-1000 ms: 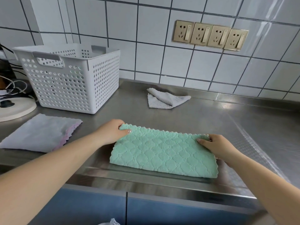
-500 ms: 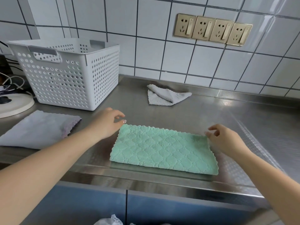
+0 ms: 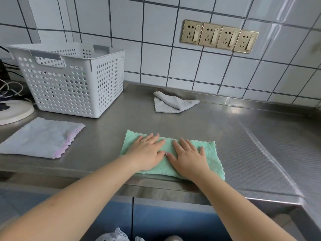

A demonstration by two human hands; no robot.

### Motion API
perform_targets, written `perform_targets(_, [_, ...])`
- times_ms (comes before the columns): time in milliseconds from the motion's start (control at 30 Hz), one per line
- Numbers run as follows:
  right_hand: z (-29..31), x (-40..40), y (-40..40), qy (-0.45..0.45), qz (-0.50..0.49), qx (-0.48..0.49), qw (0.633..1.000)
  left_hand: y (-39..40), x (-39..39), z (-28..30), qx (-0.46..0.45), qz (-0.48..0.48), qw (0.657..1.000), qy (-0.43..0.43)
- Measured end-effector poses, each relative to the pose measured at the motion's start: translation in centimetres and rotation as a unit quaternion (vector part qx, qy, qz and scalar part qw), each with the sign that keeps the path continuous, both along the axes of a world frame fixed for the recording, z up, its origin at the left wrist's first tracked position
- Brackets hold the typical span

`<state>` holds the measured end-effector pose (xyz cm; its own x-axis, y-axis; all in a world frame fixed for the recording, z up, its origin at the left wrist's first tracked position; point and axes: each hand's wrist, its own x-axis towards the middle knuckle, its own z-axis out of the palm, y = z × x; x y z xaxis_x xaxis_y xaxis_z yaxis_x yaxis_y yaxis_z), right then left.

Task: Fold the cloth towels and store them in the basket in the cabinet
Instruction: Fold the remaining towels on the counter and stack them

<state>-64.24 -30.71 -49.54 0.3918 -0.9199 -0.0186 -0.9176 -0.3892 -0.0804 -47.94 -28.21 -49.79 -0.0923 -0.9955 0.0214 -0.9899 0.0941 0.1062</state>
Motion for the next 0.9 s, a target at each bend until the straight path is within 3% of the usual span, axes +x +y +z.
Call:
perform_targets(367, [0.4, -6.9, -0.8, 0.026, -0.074, 0.034, 0.996, 1.2, 4.2, 0.2, 0.050, 0.074, 0.996, -0.001])
perform_targets(467, [0.8, -7.3, -1.2, 0.045, -0.077, 0.045, 0.995, 1.6, 4.0, 0.7, 0.027, 0.075, 0.997, -0.002])
perform_targets(567, [1.5, -6.4, -2.1, -0.015, -0.018, -0.042, 0.999, 3.3, 1.6, 1.4, -0.092, -0.028, 0.995, 0.041])
perform_targets(667, [1.8, -4.2, -2.7, -0.127, 0.100, -0.106, 0.981, 6.0, -1.8, 1.0, -0.225, -0.171, 0.958, 0.038])
perform_targets(767, [1.7, -1.6, -3.0, -0.086, 0.161, -0.060, 0.981, 6.9, -2.9, 0.3, -0.232, -0.195, 0.953, 0.016])
perform_targets(900, [2.1, -0.6, -4.1, -0.058, 0.172, -0.055, 0.982, 6.3, -2.3, 0.5, -0.219, -0.182, 0.959, -0.001])
